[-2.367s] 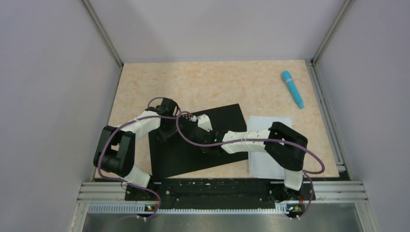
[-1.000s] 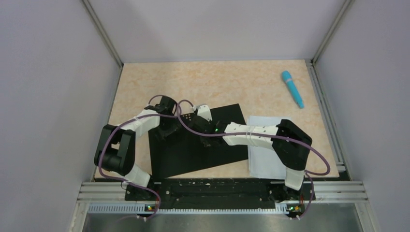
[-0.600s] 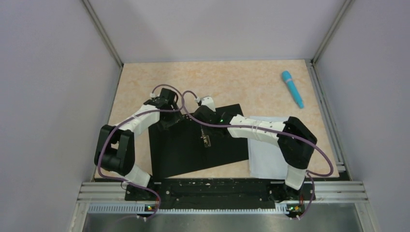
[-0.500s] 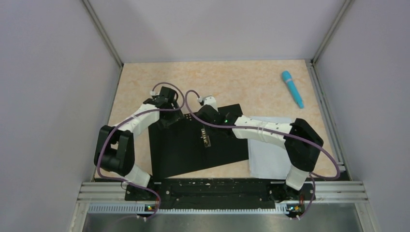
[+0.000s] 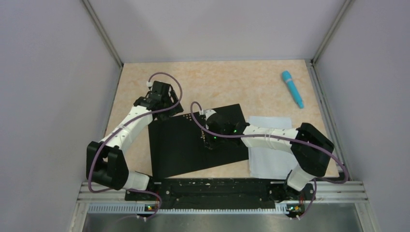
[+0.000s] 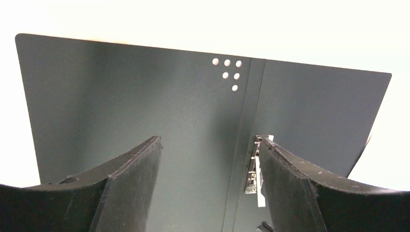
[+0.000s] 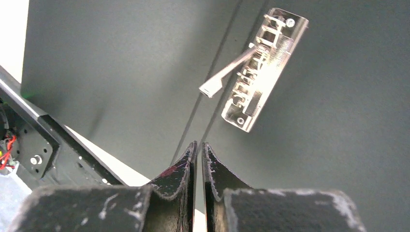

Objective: Put the files into the folder

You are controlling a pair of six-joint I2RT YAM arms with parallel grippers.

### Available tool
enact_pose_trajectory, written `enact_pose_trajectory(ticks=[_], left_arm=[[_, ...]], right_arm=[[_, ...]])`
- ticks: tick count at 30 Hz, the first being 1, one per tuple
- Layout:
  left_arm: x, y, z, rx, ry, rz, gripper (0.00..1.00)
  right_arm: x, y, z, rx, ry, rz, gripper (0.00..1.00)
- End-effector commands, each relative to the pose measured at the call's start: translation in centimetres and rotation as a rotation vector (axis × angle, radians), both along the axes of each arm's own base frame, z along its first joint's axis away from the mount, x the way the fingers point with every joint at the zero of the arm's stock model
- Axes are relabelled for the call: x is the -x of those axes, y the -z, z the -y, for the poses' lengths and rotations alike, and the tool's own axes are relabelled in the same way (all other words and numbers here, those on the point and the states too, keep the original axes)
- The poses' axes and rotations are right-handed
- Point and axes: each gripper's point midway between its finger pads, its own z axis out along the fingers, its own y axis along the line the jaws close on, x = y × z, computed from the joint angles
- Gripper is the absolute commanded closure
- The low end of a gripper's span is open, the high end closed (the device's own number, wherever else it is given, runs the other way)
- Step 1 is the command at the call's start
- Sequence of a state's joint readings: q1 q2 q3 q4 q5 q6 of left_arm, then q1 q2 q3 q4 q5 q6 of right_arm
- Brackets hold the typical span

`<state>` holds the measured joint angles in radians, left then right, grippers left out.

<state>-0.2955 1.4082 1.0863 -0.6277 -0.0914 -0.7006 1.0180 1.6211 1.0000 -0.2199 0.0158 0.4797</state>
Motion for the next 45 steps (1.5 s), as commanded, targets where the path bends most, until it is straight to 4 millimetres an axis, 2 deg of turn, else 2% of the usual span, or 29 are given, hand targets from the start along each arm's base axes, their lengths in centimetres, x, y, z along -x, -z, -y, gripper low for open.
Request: enact_pose_trajectory(ticks=[1, 6, 11, 17, 27, 33, 36, 39, 45], left_arm=[[-0.2, -3.0, 0.3, 0.014, 0.031, 0.066, 0.22], [0.3, -3.5, 0.2, 0.016, 0.035, 0.075, 0.22], [0.6, -4.1, -0.1, 0.002, 0.045, 0.091, 0.22], [0.7, -4.6, 0.4, 0.016, 0.097, 0.106, 0.22], [1.3, -4.9, 2.2, 0.089, 0.187, 0.125, 0.18], [2.1, -4.7, 3.0, 0.127, 0.211, 0.125, 0.18], [2.5, -4.5, 3.1, 0.13, 0.22, 0.123, 0.18], [2.8, -4.0, 3.2, 0.12, 0.217, 0.117, 0.17], [3.4, -3.4, 4.0, 0.098, 0.209, 0.113, 0.17]], right_arm=[[-1.4, -1.8, -3.5, -0.12, -0.047, 0.032, 0.93], [-3.7, -0.2, -4.1, -0.082, -0.024, 0.036, 0.94], [-6.4, -0.3, -4.4, -0.077, -0.011, 0.051, 0.94], [-8.4, 0.0, -5.0, -0.059, -0.017, 0.059, 0.94], [-10.9, 2.3, -5.8, -0.025, -0.008, 0.035, 0.94], [-12.4, 2.3, -7.0, -0.042, -0.022, 0.039, 0.94], [-12.7, 1.8, -7.6, -0.052, -0.033, 0.039, 0.93], [-13.0, 0.2, -8.1, -0.08, -0.037, 0.054, 0.9], [-13.9, -4.3, -8.1, -0.128, 0.002, 0.103, 0.72]])
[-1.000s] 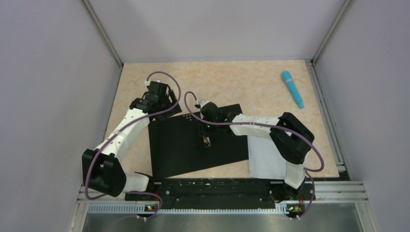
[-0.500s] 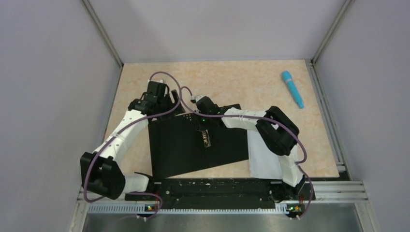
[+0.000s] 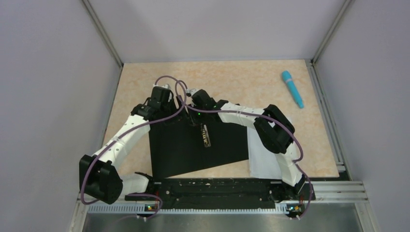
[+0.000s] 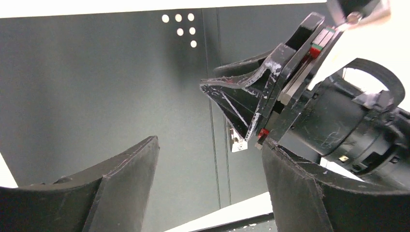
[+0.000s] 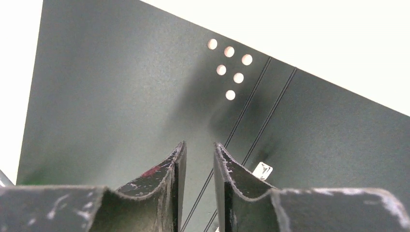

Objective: Put the files into the folder

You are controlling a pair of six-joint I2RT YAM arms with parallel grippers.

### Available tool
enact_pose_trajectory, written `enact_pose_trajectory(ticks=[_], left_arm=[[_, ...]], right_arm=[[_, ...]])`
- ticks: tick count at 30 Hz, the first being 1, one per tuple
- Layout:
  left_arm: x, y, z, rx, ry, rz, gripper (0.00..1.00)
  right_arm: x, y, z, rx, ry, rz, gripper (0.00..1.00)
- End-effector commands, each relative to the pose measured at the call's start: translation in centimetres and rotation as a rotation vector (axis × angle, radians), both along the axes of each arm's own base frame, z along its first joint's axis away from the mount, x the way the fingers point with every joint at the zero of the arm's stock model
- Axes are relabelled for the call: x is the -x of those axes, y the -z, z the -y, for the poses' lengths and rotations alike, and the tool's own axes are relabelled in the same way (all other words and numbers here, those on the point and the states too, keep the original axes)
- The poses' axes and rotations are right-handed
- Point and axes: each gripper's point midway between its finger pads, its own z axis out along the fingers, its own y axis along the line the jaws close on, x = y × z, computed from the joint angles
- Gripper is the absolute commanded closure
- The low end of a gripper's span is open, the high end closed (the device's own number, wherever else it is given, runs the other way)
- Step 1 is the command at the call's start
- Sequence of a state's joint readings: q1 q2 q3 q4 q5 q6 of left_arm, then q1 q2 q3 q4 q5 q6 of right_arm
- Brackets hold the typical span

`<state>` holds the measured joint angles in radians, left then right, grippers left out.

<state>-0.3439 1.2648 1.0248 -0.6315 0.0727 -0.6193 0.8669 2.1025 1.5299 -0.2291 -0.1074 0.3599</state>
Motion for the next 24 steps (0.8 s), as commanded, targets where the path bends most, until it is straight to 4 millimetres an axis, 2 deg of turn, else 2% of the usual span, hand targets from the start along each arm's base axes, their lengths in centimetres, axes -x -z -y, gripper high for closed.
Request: enact_pose_trajectory(ticks=[1, 5, 9, 10, 14, 16, 20, 24], left_arm=[[-0.1, -0.9, 1.1, 0.002, -0.006, 0.066, 0.17], [-0.2, -0.4, 2.7, -0.017, -0.022, 0.069, 0.19], [-0.7, 0.7, 5.1, -0.088, -0.03, 0.066, 0.22], [-0.8, 1.6, 5.6, -0.122, -0.033, 0.046, 0.23], [-1.1, 3.6, 8.3, -0.222, -0.021, 0.022, 0.26], [-1.2, 4.5, 9.5, -0.262, -0.015, 0.013, 0.29], [-1.4, 6.3, 11.3, -0.293, 0.0, -0.014, 0.35], [-1.4, 7.7, 12.3, -0.319, 0.009, -0.036, 0.4]], right_arm=[[-2.1, -6.9, -0.1, -0.092, 0.045, 0.089, 0.7], [-3.3, -8.5, 3.0, -0.106, 0.164, 0.071, 0.62], [-4.3, -9.9, 8.2, -0.105, 0.317, 0.087, 0.53], [-4.6, -10.1, 9.8, -0.098, 0.36, 0.095, 0.51], [-4.1, -11.5, 15.1, -0.102, 0.478, 0.117, 0.46], [-3.6, -11.5, 17.3, -0.099, 0.52, 0.123, 0.45], [-2.2, -11.3, 20.3, -0.088, 0.559, 0.124, 0.44], [-1.0, -10.7, 21.8, -0.072, 0.569, 0.119, 0.44]])
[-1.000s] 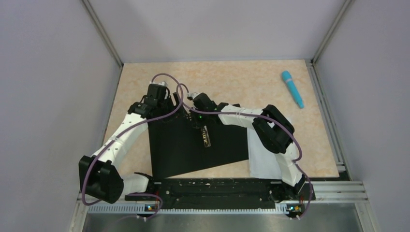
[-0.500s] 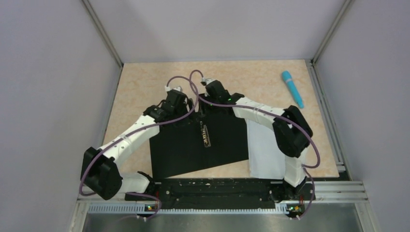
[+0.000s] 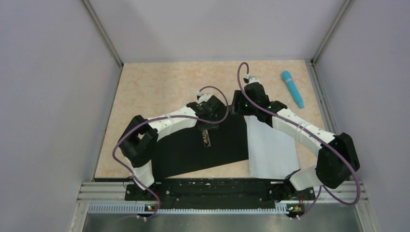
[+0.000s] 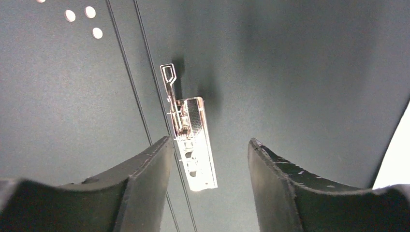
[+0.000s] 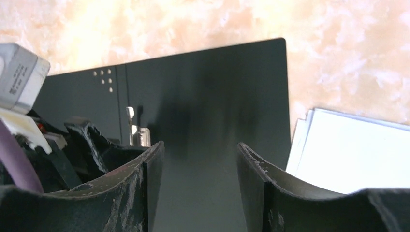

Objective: Put the files into the folder

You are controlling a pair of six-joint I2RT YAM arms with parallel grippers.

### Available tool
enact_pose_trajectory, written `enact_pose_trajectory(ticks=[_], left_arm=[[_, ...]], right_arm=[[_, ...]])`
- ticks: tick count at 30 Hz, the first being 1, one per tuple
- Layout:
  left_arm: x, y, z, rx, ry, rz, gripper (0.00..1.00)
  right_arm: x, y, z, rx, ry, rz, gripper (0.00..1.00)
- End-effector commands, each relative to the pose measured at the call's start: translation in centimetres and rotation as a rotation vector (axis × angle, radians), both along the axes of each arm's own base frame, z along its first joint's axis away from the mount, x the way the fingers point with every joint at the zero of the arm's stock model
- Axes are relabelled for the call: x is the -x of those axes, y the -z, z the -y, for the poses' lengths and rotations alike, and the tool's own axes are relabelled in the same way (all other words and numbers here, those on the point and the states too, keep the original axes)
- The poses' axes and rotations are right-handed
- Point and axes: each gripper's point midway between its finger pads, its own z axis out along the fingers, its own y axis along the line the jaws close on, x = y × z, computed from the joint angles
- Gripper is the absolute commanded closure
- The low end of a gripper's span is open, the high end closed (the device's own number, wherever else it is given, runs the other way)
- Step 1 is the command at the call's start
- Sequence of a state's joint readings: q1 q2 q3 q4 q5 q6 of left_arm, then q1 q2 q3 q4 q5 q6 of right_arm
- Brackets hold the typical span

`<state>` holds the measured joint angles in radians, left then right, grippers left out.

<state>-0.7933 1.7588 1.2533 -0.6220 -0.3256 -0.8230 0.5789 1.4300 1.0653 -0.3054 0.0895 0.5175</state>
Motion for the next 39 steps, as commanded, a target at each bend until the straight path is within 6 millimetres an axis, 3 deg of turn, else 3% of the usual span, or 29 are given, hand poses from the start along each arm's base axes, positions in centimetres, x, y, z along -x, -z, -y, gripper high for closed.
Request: enact_pose_trajectory(ticks=[1, 11, 24, 32, 39], left_arm=[[-1.2, -0.5, 0.6, -0.018, -0.045, 0.033, 0.42], [-1.1, 1.5, -0.2, -0.092, -0.068, 0.003, 0.59], [-1.7, 2.7, -0.6, -0.135, -0.023, -0.008, 0.67], [-2.5, 2.6, -3.1, -0.196, 0.004, -0.007, 0.85], [-3.1, 3.2, -6.7, -0.224, -0.04, -0.043, 0.87]], right_arm=[[0.9, 0.0, 1.7, 0.006, 0.031, 0.007, 0.44], [1.9, 1.8, 2.6, 0.038, 0.035, -0.022, 0.44], [2.3, 4.1, 4.5, 0.115, 0.091, -0.04, 0.44], [2.2, 5.0, 5.6, 0.131, 0.122, -0.051, 0.44], [2.1, 5.7, 6.0, 0.132, 0.13, -0.063, 0.44]])
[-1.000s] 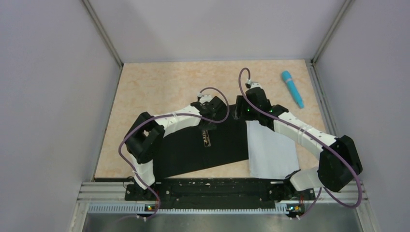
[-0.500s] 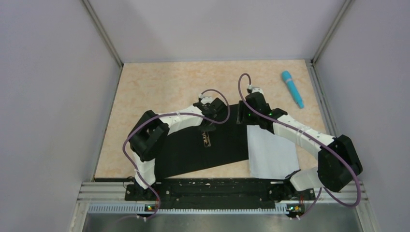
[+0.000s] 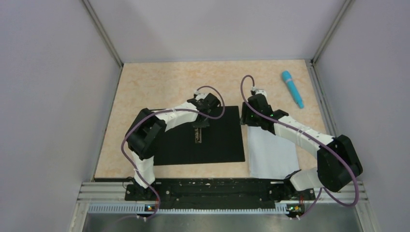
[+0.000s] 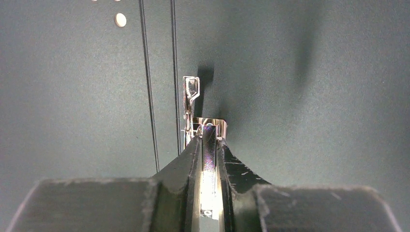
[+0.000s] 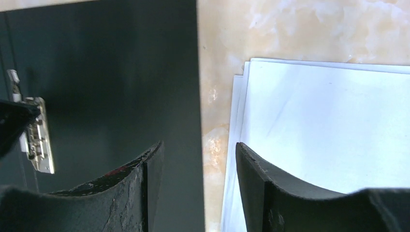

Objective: Put the files into the folder

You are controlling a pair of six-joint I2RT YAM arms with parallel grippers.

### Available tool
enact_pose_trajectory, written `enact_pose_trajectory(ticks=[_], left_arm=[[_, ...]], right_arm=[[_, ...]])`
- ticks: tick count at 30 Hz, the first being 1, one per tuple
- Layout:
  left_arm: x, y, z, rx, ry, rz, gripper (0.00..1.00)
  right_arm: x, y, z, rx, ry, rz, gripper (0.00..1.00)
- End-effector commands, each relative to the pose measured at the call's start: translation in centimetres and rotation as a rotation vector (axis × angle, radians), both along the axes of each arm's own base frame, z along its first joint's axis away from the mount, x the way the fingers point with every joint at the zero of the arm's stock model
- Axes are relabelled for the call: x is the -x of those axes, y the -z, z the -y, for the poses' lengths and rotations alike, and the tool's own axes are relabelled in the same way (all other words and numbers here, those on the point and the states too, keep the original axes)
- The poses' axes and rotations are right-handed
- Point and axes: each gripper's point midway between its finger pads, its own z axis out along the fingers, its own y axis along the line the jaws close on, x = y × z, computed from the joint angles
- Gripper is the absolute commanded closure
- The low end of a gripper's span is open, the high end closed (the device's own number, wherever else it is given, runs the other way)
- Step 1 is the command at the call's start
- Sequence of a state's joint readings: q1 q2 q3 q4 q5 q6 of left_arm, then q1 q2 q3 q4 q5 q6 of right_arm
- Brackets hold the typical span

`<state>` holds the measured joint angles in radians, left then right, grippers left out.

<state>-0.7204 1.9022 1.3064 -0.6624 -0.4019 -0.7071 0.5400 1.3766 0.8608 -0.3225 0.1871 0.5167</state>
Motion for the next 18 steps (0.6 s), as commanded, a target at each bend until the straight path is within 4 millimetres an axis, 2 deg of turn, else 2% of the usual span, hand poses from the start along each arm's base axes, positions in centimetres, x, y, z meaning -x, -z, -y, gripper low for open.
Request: enact_pose_trajectory(ticks=[1, 5, 12, 15, 18], left_arm=[[-0.8, -0.5, -3.4, -0.024, -0.054, 0.009, 0.87], [-0.9, -0.5, -5.5, -0.02, -0.09, 0.007, 0.87], [-1.0, -0.9, -7.2, -0.022, -0.047, -0.019, 0.85], [-1.1, -1.8, -7.0, -0.01, -0.026, -0.011, 0.71], [-1.6, -3.4, -6.6, 0.01, -0.015, 0.012, 0.48]], right_arm=[[-0.9, -0.9, 0.4, -0.013, 0.017, 0.043, 0.44], [-0.9, -0.6, 0.5, -0.011, 0.014, 0.038, 0.44], [-1.1, -0.5, 1.7, -0.006, 0.051, 0.037, 0.44], [-1.0, -0.8, 2.6, -0.013, 0.085, 0.046, 0.42], [-0.9, -1.3, 4.1, -0.023, 0.144, 0.058, 0.29]])
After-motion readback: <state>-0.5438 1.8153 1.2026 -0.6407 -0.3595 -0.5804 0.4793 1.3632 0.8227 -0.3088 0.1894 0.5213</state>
